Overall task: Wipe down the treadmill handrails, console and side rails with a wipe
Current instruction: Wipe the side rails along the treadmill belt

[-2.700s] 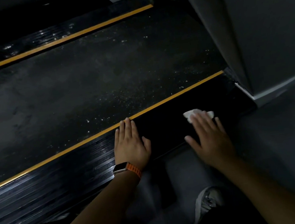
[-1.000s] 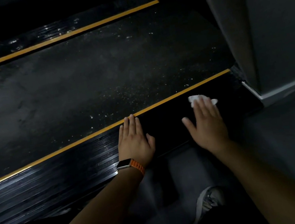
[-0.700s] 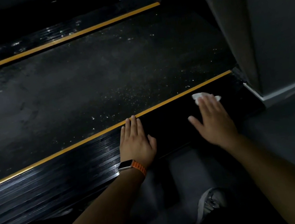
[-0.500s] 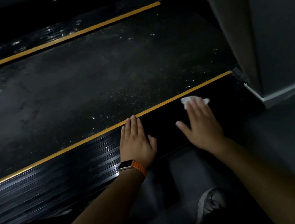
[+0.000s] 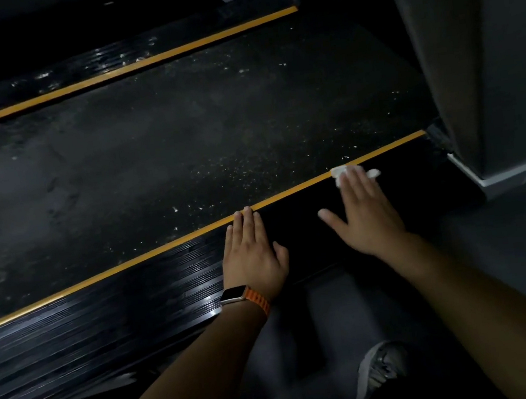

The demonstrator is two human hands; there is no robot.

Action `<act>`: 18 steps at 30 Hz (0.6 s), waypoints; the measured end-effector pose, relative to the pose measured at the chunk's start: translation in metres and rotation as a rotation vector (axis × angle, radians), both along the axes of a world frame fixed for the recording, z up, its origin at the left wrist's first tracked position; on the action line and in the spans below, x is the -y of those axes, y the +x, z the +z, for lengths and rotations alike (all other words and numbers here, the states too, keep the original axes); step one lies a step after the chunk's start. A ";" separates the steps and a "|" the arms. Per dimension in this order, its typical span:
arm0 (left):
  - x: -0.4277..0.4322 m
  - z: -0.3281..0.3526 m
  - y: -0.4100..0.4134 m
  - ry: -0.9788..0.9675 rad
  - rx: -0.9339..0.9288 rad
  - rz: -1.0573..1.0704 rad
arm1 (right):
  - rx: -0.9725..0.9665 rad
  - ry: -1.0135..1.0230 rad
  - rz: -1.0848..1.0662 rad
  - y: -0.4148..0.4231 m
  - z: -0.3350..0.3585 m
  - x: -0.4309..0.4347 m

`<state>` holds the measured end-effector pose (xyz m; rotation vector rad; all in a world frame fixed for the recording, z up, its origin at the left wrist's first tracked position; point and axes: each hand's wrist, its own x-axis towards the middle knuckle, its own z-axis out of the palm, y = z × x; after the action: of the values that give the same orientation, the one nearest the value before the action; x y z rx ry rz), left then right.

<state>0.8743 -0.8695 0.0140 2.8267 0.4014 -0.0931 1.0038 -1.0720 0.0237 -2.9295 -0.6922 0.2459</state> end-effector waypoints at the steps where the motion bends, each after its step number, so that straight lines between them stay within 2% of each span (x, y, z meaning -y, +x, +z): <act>1: 0.000 -0.001 0.001 0.004 0.009 0.000 | -0.006 0.004 0.070 -0.010 -0.001 -0.012; 4: 0.000 -0.002 0.000 0.000 0.036 0.008 | -0.038 -0.006 0.241 -0.029 -0.003 -0.036; 6: -0.002 -0.002 -0.002 -0.005 0.036 0.006 | -0.034 -0.019 0.273 -0.024 -0.002 -0.033; 11: -0.017 -0.006 -0.011 0.008 0.012 -0.006 | -0.020 -0.021 0.036 0.006 0.002 0.006; 14: -0.034 -0.006 -0.027 0.020 0.013 0.079 | -0.041 -0.002 -0.053 -0.005 0.005 -0.009; 18: -0.038 -0.006 -0.035 0.031 0.011 0.161 | -0.017 0.007 0.174 -0.049 -0.003 -0.060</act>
<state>0.8392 -0.8314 0.0082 2.8110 0.6311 -0.0378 0.9550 -1.0123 0.0209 -2.8591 -0.9442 0.2843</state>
